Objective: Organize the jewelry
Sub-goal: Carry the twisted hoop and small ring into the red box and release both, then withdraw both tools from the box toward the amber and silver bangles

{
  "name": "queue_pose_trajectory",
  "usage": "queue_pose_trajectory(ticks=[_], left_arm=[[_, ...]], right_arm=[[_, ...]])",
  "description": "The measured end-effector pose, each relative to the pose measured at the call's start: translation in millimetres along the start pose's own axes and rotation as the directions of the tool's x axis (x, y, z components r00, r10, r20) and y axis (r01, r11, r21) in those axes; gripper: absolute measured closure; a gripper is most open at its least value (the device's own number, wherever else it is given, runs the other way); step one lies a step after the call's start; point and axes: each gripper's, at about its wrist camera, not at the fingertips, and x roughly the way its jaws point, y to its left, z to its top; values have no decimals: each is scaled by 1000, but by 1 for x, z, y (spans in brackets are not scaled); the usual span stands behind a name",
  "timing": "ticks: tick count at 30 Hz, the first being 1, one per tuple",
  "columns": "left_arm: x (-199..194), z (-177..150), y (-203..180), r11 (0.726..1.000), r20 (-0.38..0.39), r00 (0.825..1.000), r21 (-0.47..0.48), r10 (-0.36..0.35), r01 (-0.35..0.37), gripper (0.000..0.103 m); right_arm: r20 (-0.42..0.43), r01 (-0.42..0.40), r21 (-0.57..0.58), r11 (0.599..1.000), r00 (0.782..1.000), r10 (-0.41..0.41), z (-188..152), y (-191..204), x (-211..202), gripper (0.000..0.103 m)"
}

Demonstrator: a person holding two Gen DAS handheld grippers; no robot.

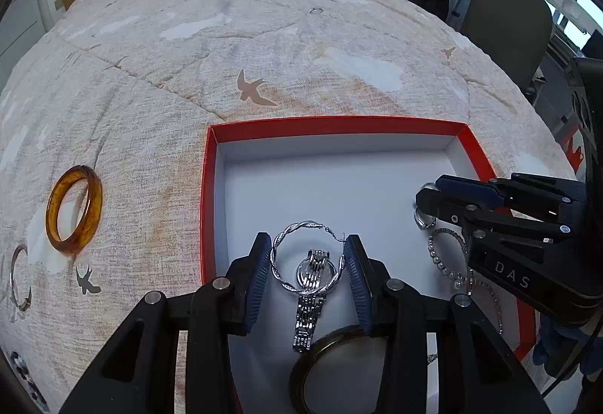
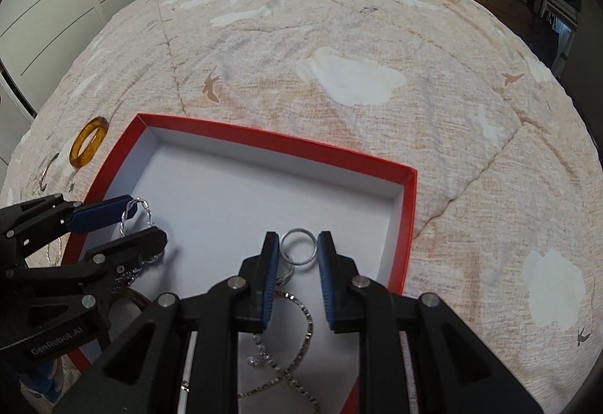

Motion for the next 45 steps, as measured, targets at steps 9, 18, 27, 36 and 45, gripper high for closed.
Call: queue_pose_trajectory(ticks=[9, 18, 27, 36, 45], left_arm=[[-1, -5, -5, 1000, -14, 1000, 23, 7, -6, 58], [-52, -12, 0, 998, 56, 997, -12, -55, 56, 50], [-149, -49, 11, 1000, 141, 990, 4, -17, 16, 43], [-238, -110, 47, 995, 222, 970, -47, 98, -90, 36], [-298, -165, 84, 980, 270, 946, -133, 181, -150, 28]], right_arm=[[-1, 12, 13, 1000, 1000, -12, -1, 0, -11, 82], [112, 30, 87, 996, 993, -40, -12, -8, -88, 82], [194, 3, 136, 991, 981, -30, -38, 18, -161, 73], [284, -58, 113, 992, 959, 24, -67, 80, -224, 72], [321, -98, 51, 994, 944, 77, -98, 136, -263, 72]])
